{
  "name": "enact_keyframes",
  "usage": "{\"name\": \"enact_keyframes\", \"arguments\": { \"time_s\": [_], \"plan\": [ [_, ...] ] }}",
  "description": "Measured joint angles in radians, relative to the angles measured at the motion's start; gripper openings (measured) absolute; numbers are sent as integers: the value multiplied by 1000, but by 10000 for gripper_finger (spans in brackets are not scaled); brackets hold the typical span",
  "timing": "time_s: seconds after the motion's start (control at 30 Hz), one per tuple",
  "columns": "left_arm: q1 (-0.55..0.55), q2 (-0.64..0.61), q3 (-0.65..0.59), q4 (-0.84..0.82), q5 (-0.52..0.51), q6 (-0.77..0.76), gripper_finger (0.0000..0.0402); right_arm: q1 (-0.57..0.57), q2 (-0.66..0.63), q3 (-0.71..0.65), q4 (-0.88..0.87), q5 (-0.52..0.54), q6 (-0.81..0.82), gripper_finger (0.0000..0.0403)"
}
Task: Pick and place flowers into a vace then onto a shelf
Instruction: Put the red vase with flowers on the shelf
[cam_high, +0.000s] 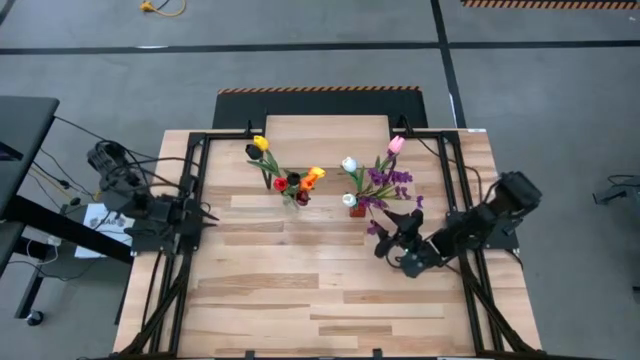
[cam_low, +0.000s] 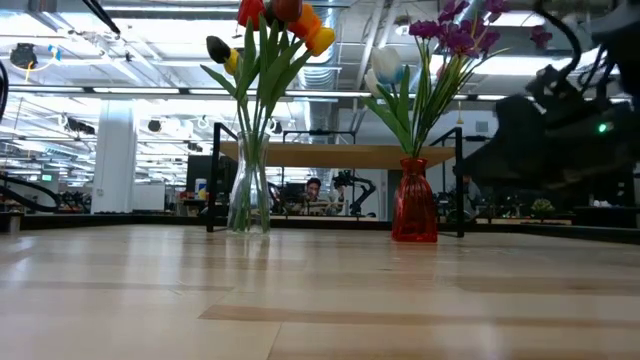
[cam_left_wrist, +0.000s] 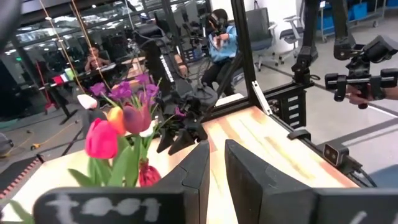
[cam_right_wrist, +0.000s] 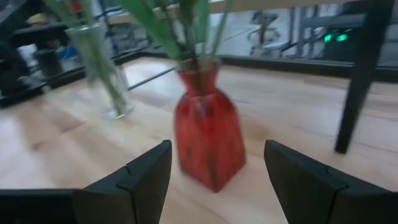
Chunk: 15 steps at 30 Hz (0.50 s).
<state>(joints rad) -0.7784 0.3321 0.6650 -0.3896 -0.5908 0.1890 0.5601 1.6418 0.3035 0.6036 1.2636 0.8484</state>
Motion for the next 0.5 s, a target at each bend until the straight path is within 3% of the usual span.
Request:
{"name": "enact_keyframes", "arguments": {
  "time_s": [0.23, 0.5],
  "plan": [
    [0, -6, 71, -73, -52, -30, 41, -83, 116, 20, 115, 48, -39, 250],
    [0, -6, 124, -128, -83, -38, 41, -154, 131, 60, 124, 28, -97, 270]
  ]
}}
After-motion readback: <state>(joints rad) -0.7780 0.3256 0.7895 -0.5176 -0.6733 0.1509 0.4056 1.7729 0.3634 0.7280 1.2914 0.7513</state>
